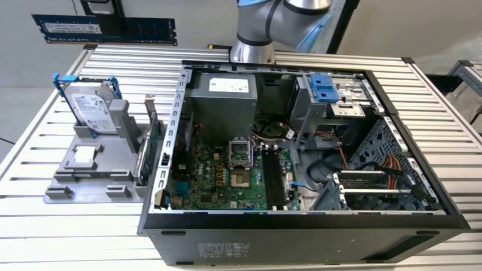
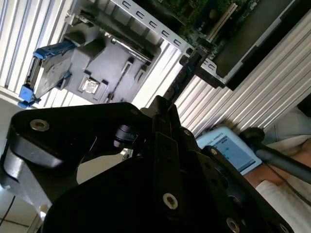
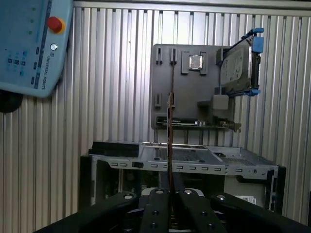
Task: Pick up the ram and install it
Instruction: 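Pick up the ram and move it above insertion slot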
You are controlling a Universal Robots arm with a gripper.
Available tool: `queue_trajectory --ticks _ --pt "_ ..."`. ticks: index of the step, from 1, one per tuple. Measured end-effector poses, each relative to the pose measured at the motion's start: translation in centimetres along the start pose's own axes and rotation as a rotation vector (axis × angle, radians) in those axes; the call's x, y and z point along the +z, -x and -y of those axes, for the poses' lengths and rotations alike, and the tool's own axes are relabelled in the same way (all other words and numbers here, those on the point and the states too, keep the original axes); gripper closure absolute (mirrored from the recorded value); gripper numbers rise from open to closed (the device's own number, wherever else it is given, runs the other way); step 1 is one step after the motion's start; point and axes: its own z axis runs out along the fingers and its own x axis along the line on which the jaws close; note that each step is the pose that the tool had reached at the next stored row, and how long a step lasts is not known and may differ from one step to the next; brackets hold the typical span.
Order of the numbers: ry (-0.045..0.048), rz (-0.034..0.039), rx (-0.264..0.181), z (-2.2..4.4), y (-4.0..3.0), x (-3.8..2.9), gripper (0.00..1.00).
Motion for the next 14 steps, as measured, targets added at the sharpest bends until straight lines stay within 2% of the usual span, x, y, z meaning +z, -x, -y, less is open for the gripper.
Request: queue_trajectory --ticks 14 --pt "0.0000 0.0000 0.000 6.39 0.38 1.33 1.00"
